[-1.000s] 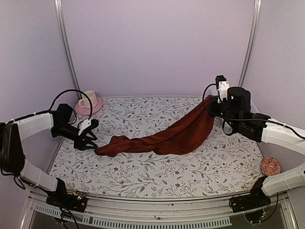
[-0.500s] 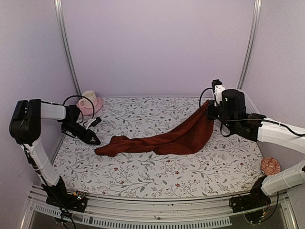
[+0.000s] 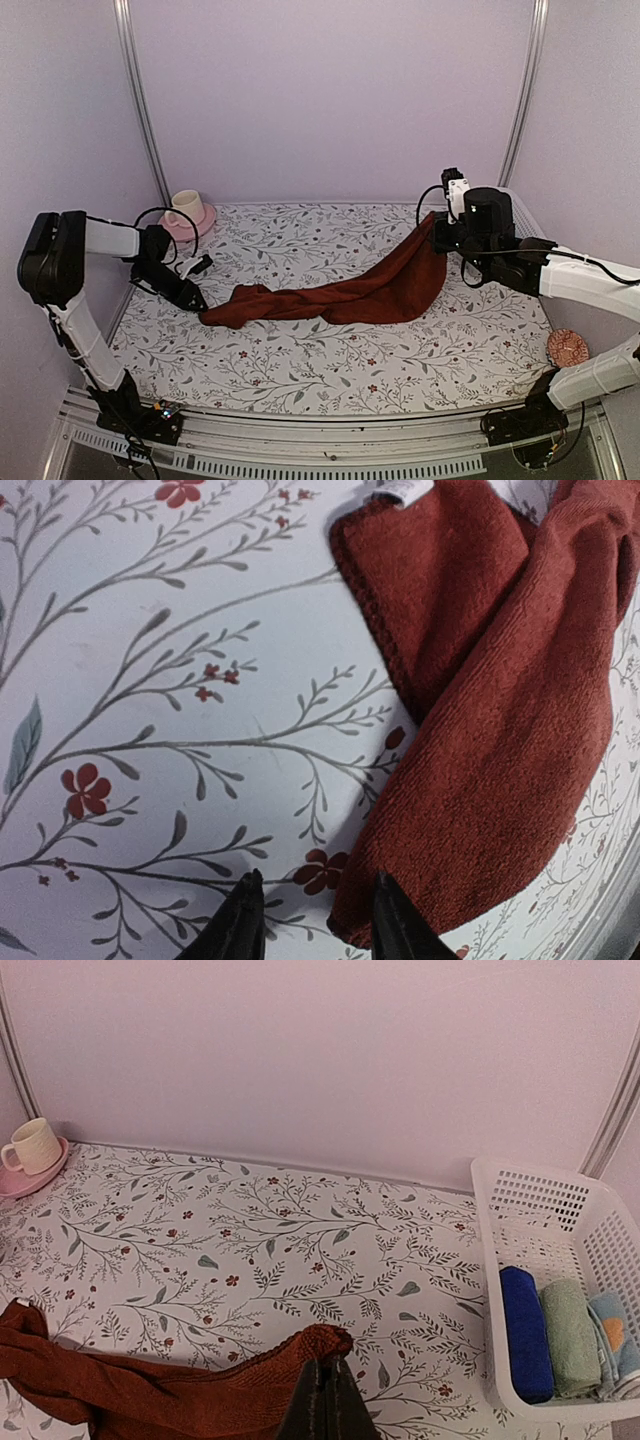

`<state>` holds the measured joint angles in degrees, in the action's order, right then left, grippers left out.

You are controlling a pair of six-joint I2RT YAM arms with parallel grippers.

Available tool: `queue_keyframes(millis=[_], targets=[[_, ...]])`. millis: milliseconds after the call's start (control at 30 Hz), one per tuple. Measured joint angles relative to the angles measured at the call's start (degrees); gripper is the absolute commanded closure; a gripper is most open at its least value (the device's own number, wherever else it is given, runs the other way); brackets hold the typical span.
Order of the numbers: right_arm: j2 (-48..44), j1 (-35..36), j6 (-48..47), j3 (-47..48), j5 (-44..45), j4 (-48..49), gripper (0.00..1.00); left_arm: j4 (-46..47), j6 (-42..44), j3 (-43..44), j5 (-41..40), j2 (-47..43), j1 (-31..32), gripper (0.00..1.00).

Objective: Roll the towels
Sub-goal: Flatten out the towel at the center of the board.

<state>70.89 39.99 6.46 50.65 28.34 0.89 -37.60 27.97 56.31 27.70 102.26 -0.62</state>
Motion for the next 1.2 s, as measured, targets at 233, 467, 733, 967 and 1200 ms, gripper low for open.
queue_keyframes(millis=[233, 467, 733, 967, 1200], targets=[[0.33, 0.0, 0.0, 0.5, 0.02, -0.09, 0.98, 0.35, 0.9, -0.7, 1.27, -0.28, 2.27, 0.6], [1.29, 0.0, -0.04, 0.72, 0.04, -0.7, 0.98, 0.11, 1.33, -1.05, 1.81, -0.26, 3.21, 0.61], [1.31, 0.0, -0.46, 0.96, 0.57, -1.01, 0.98, 0.79, 2.1, -2.78, 0.33, -1.27, 5.11, 1.0], [1.33, 0.0, -1.6, 2.32, 2.19, -1.09, 0.98, -0.61, 2.38, -3.02, -0.02, -1.55, 5.95, 1.0], [2.12, 0.0, -2.62, 4.2, 2.91, -1.4, 0.98, -0.33, -1.03, -1.14, -2.27, -9.66, 6.29, 1.0]])
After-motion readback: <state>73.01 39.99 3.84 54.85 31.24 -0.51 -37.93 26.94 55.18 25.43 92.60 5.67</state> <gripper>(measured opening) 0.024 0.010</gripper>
